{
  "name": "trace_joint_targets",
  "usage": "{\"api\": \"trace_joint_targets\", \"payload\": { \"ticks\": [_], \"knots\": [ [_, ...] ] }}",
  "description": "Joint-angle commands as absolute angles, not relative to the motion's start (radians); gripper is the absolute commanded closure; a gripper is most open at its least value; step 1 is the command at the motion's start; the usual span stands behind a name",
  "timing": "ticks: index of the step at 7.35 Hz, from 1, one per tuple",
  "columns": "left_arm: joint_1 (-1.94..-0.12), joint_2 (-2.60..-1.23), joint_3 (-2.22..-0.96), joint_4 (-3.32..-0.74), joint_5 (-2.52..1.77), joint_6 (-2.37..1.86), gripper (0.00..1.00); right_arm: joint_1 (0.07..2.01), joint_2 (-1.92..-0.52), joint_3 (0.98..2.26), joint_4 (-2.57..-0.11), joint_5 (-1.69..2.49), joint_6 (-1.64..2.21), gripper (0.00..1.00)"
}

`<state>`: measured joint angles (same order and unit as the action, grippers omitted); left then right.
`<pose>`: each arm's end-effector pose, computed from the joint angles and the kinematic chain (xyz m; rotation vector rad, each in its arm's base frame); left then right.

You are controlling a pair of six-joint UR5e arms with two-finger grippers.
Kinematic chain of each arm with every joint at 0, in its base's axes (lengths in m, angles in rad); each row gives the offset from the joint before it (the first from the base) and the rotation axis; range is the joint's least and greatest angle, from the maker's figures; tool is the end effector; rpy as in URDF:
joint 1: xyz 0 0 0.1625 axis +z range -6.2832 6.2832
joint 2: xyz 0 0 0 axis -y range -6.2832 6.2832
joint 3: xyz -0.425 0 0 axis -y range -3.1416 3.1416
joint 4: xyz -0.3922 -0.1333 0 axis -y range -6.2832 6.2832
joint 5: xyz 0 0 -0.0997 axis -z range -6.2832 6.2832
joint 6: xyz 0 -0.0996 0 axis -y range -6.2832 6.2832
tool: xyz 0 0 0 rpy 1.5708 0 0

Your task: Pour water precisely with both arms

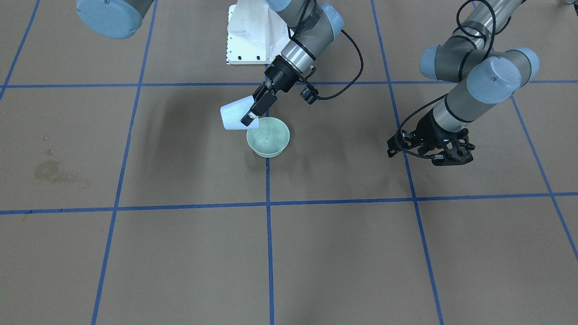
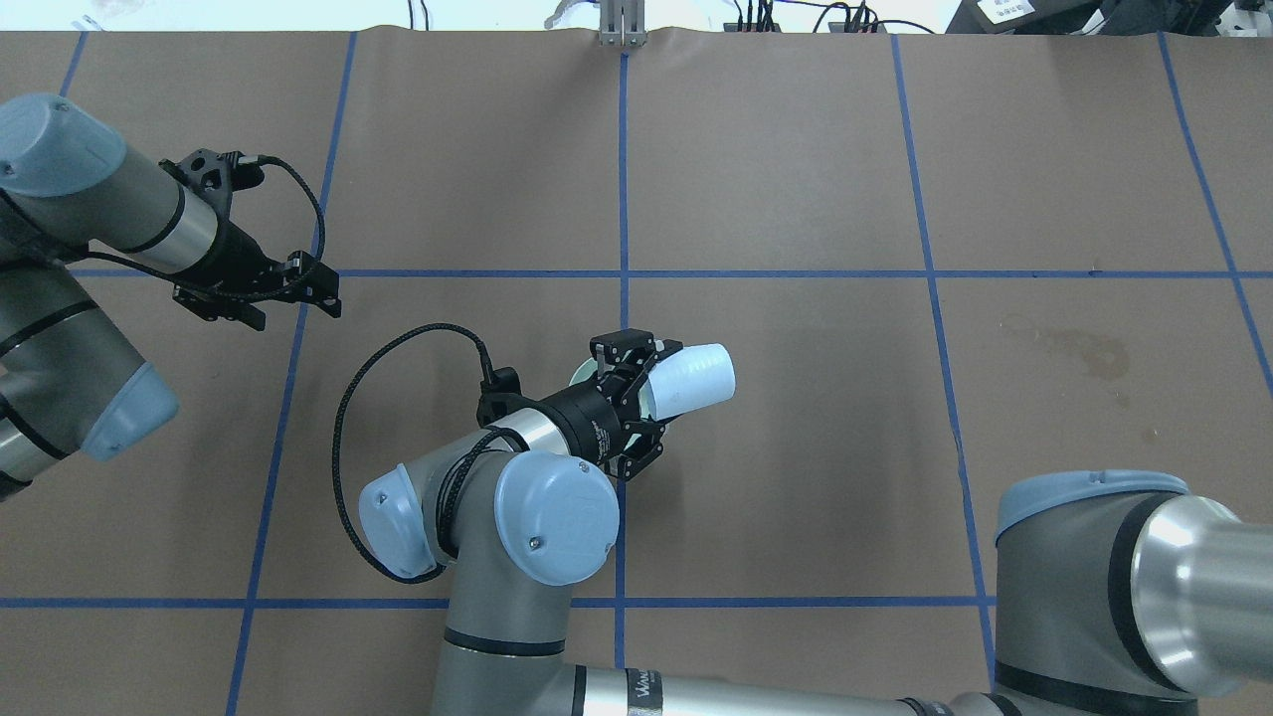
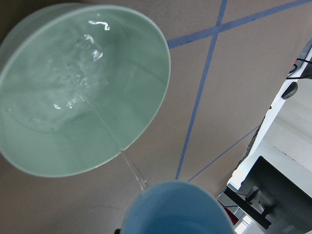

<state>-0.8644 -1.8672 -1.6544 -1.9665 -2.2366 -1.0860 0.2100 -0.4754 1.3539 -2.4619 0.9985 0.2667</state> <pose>0.3442 -0.5140 0.4096 -0.0271 0.9747 -0.0910 -0.6719 -0.3346 0.1401 0.4283 0.4224 -1.0664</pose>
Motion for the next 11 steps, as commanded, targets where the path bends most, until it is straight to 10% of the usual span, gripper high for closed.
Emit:
{"api": "trace_joint_targets", "payload": {
  "ticks": [1,5,11],
  "knots": [
    [-0.867,-1.867,-1.658,-1.967,-2.237,-1.085,0.00,0.216,-0.492,1.437,-2.413,1.003,0.356,0.74],
    [-0.870,-1.868,-1.692,-1.965,-2.237,-1.091,0.00,0.322,-0.920,1.995,-2.072,1.188,0.581,0.74],
    [-0.870,-1.875,-1.692,-1.965,-2.238,-1.095,0.00,0.670,-1.599,2.088,-1.189,1.440,0.949,0.73]
  ]
}}
